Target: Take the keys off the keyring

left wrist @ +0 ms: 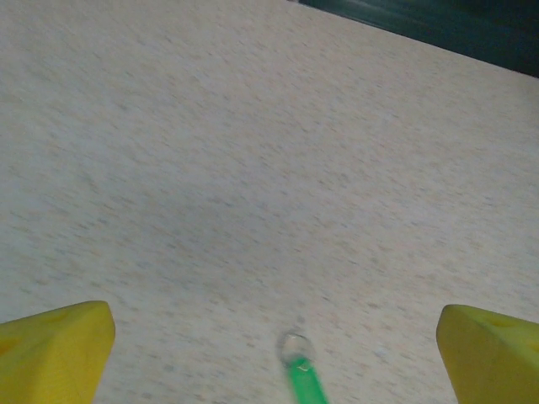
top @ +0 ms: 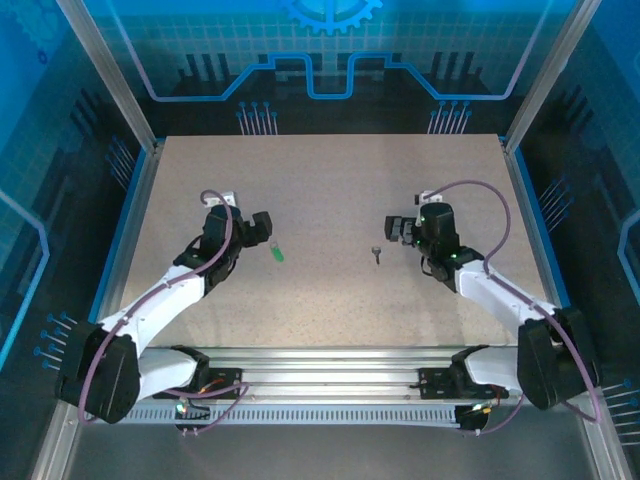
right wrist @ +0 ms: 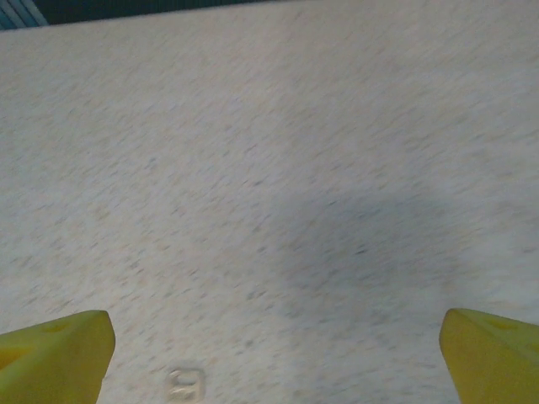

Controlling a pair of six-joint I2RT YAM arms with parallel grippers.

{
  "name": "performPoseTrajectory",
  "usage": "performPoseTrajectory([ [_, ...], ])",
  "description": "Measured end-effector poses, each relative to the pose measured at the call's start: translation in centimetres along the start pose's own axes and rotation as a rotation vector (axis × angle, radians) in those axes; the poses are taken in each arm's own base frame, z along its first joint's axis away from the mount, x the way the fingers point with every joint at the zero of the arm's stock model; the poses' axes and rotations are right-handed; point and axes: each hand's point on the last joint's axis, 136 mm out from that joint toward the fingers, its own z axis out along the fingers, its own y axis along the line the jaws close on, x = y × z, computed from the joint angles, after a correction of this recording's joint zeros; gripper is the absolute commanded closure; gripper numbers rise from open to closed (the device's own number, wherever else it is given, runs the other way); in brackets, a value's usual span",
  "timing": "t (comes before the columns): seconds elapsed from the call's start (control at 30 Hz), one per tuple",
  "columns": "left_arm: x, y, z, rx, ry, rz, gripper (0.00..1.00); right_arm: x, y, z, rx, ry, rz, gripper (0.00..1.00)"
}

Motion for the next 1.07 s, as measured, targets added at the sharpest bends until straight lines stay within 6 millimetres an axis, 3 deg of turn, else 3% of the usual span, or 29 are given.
performPoseTrajectory([
  [0.17,-1.5,4.0,0.1,-0.138,-0.088,0.123,0.01,-1.4,-5.0,-0.8,0.215,-0.071,-0.07,0.0],
  [0.27,-1.4,7.2,1.0,-0.214,-0.131,0.13,0.01,0.7,-8.1,0.1,0.312,-0.055,-0.081,0.0],
  [0.4,2.1,10.1,2.9,-0.251,-0.142,0.145,0.01,5.9,-9.3,1.7,0.312,-0.047,-0.134,0.0],
  [0.5,4.9,10.0,4.6,-0.203,-0.133,0.182,0.01,7.9,-8.4,2.9,0.242,-0.047,-0.195,0.0],
  [0.67,7.3,9.5,5.8,-0.142,-0.156,0.233,0.01,7.1,-6.7,4.7,0.139,-0.119,-0.226,0.0],
  [0.87,2.7,8.0,6.1,-0.122,-0.274,0.212,0.01,4.5,-6.7,4.9,0.135,-0.189,-0.205,0.0],
  [1.07,2.3,7.8,6.0,-0.118,-0.285,0.216,0.01,4.3,-6.8,5.0,0.121,-0.191,-0.192,0.0],
])
